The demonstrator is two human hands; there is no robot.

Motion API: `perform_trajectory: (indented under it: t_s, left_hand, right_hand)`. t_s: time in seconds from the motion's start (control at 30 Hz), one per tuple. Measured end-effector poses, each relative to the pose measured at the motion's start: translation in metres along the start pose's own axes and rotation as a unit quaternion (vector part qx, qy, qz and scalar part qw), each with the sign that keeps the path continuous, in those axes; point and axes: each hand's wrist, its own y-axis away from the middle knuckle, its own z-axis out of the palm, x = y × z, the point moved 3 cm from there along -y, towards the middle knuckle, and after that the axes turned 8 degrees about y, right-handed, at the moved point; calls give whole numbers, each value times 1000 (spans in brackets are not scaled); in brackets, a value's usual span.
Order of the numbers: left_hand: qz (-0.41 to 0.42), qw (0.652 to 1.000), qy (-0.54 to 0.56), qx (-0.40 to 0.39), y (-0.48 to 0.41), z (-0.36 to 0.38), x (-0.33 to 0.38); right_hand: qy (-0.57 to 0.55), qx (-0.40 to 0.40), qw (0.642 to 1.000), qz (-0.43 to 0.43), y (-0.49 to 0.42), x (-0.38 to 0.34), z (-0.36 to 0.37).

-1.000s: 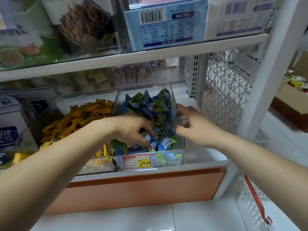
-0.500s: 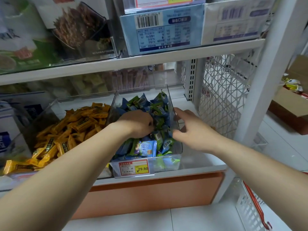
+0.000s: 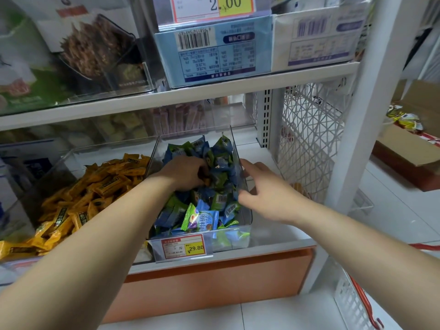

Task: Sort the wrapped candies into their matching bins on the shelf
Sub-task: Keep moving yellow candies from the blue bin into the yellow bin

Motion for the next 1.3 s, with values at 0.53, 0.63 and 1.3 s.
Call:
perform_trajectory:
  t_s: [0.53, 0.63, 1.3]
  left_hand:
    - [25, 997, -1, -75, -9, 8, -7]
    - [48, 996, 77, -16, 0, -1, -5]
    - [91, 888, 381, 243, 146, -51, -14]
  right_hand:
    - [1, -13, 1000, 7, 1, -3, -2]
    - [13, -17, 1000, 11, -1, -3, -4]
    - [-49, 70, 996, -29, -33, -101, 13]
